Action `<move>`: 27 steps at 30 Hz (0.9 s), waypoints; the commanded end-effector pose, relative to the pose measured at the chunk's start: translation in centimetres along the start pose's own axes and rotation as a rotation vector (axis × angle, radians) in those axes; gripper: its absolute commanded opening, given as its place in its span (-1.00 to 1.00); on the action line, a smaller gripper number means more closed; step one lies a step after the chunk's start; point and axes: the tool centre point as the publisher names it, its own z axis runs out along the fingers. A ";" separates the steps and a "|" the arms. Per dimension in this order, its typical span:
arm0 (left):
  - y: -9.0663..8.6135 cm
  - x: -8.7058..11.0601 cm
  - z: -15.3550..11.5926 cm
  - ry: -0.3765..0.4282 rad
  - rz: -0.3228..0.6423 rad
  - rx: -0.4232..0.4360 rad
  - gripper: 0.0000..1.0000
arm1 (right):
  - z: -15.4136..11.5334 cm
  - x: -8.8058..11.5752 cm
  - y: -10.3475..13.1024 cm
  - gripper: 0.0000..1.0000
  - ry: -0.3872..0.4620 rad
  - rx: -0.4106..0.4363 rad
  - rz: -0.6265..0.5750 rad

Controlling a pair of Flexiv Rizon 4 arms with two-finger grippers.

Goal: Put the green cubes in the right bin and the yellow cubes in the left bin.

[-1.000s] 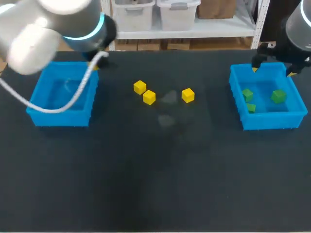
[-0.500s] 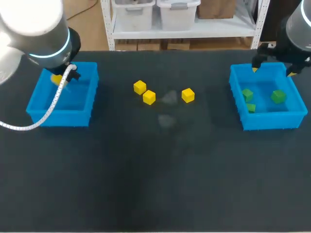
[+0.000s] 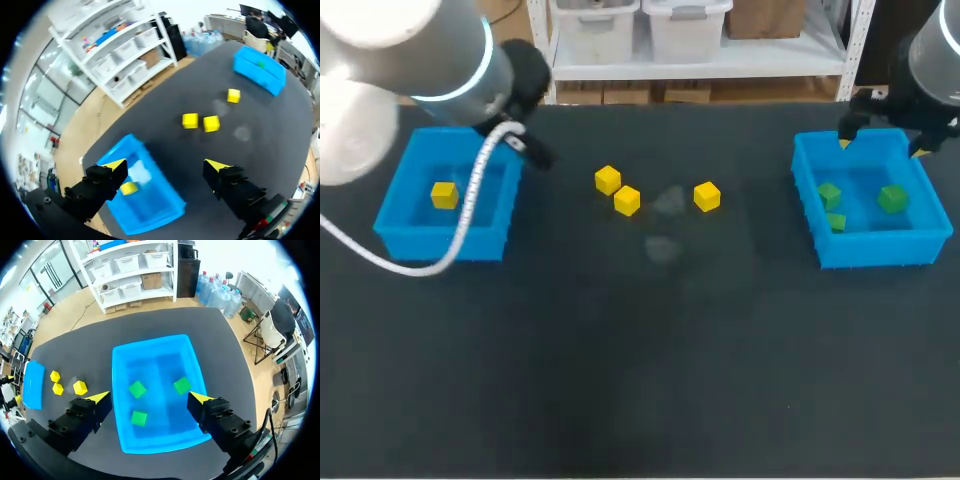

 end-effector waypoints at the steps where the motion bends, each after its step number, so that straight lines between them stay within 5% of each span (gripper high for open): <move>1: -3.5 -3.1 1.8 0.058 0.004 0.003 1.00 | -0.1 0.2 0.0 1.00 -0.007 0.002 0.002; 4: -6.7 -4.5 2.9 0.091 -0.006 0.055 1.00 | -0.1 0.2 0.0 1.00 -0.007 0.002 0.002; 10: -9.7 -6.3 5.6 0.141 -0.041 0.072 1.00 | -0.1 0.2 0.0 1.00 -0.007 0.002 0.002; 27: -10.0 -7.1 10.6 0.255 -0.119 0.032 1.00 | -0.1 0.2 0.0 1.00 -0.007 0.002 0.002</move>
